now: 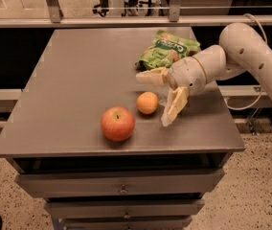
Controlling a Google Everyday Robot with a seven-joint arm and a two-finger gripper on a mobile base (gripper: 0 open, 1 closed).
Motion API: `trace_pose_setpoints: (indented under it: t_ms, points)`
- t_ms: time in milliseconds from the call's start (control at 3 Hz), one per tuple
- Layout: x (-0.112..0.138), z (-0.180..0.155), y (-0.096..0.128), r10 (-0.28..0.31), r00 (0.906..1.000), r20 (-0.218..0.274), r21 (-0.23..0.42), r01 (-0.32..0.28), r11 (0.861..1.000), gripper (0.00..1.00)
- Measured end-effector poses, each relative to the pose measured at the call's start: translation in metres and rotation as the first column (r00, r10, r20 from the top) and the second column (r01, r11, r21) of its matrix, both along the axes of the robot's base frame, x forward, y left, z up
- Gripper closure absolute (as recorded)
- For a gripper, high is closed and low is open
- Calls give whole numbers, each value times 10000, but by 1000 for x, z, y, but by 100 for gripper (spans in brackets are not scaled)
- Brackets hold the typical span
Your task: Move orange near apple
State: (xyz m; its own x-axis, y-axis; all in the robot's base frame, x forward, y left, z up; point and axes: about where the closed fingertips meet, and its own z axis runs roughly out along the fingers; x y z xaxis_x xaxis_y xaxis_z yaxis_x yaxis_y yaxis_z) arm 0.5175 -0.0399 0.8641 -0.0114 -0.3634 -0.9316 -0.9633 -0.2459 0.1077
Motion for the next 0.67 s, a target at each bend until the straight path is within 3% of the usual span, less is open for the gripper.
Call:
trace_pose_setpoints:
  t_ms: [333,667]
  points:
    - [9,12,-13,-440,9983,388,-87,444,9990,0]
    - [33,44,-50,-1366,9820,1302,-260,1411,9897,0]
